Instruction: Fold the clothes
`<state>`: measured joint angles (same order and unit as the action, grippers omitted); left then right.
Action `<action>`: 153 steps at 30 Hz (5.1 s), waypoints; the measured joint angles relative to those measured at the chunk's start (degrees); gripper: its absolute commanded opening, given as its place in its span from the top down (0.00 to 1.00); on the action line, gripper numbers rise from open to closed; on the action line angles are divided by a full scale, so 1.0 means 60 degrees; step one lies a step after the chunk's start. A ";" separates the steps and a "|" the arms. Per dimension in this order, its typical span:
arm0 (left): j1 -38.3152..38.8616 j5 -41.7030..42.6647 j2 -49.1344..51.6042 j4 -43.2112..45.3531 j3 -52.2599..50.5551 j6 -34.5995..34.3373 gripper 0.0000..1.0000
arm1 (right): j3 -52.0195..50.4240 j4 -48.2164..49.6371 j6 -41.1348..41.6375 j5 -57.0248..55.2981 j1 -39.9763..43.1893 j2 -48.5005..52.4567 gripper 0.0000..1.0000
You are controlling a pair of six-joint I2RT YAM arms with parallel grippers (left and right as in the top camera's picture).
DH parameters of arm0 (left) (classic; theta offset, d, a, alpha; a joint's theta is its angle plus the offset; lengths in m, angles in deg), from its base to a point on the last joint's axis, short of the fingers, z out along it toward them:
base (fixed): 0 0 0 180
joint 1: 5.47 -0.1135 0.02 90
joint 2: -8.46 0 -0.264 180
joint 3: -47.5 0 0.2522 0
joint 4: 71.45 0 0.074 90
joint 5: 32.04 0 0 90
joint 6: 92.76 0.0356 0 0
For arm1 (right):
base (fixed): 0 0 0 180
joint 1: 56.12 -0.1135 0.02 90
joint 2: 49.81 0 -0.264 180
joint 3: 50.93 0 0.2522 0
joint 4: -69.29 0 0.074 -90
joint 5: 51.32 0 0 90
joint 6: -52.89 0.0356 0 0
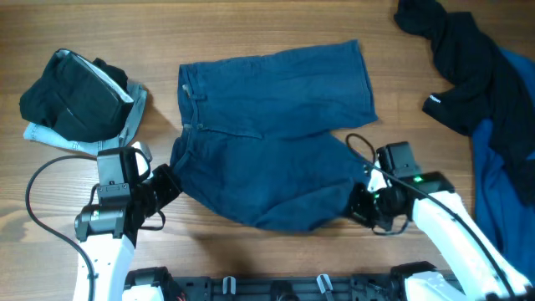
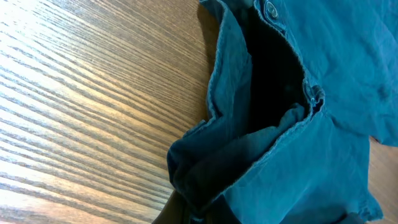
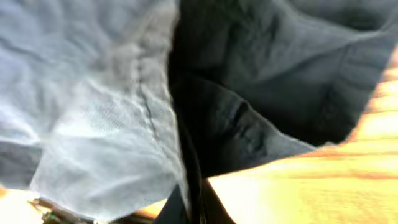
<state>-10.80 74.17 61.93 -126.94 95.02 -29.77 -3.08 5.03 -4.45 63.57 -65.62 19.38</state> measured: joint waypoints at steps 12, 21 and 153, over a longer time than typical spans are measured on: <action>0.0000 0.0000 0.0000 0.0036 0.0000 0.0215 0.96 | 0.1945 -0.2018 -0.0364 -0.1723 0.0000 -0.1628 0.96; 0.0000 0.0000 0.0025 0.0066 0.0000 0.0219 0.96 | 0.1942 -0.0058 -0.0572 -0.1406 0.0000 0.1126 0.84; 0.2790 0.0004 0.5286 0.4980 0.2958 0.1337 0.96 | 0.5227 0.6094 -0.3854 0.2896 -0.0255 0.3326 0.96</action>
<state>5.95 74.19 93.65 -97.06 112.77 -21.75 28.29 41.59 -27.57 80.94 -67.15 39.34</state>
